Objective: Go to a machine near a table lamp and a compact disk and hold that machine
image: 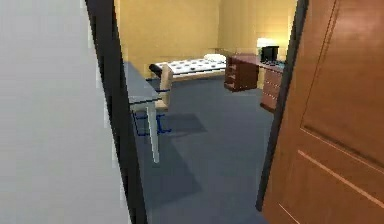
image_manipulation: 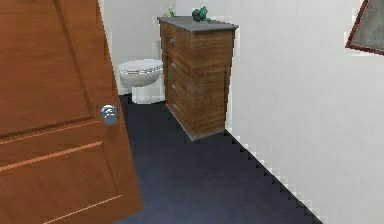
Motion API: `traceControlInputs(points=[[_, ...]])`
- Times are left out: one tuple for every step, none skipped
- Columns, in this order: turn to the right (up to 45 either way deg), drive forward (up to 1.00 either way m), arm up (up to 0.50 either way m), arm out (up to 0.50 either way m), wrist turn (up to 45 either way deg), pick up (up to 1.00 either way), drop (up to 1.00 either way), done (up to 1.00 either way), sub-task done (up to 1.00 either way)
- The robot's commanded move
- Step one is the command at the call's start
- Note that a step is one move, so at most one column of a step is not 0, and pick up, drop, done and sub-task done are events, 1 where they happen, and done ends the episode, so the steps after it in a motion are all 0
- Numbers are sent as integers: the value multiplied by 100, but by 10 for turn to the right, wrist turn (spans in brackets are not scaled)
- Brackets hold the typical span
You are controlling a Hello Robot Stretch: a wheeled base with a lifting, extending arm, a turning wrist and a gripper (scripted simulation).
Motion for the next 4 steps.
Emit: traceControlInputs(points=[[30, 0, 0, 0, 0, 0, 0, 0, 0], [0, 95, 0, 0, 0, 0, 0, 0, 0], [-210, 0, 0, 0, 0, 0, 0, 0, 0], [0, 25, 0, 0, 0, 0, 0, 0, 0]])
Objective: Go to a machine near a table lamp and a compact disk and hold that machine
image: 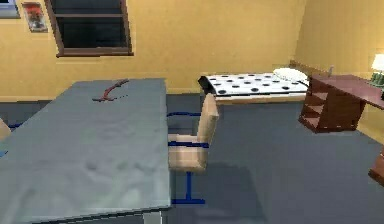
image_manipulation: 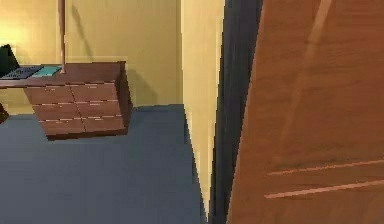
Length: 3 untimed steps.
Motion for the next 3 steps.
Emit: traceControlInputs(points=[[450, 0, 0, 0, 0, 0, 0, 0, 0], [120, 0, 0, 0, 0, 0, 0, 0, 0], [0, 45, 0, 0, 0, 0, 0, 0, 0]])
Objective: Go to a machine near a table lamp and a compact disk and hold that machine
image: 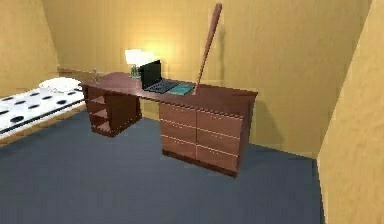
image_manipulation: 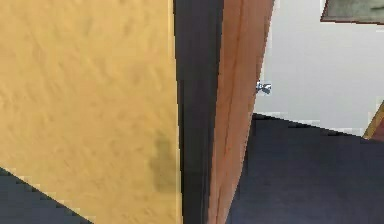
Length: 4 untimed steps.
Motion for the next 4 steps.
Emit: traceControlInputs(points=[[240, 0, 0, 0, 0, 0, 0, 0, 0], [0, 30, 0, 0, 0, 0, 0, 0, 0], [60, 0, 0, 0, 0, 0, 0, 0, 0], [0, 100, 0, 0, 0, 0, 0, 0, 0]])
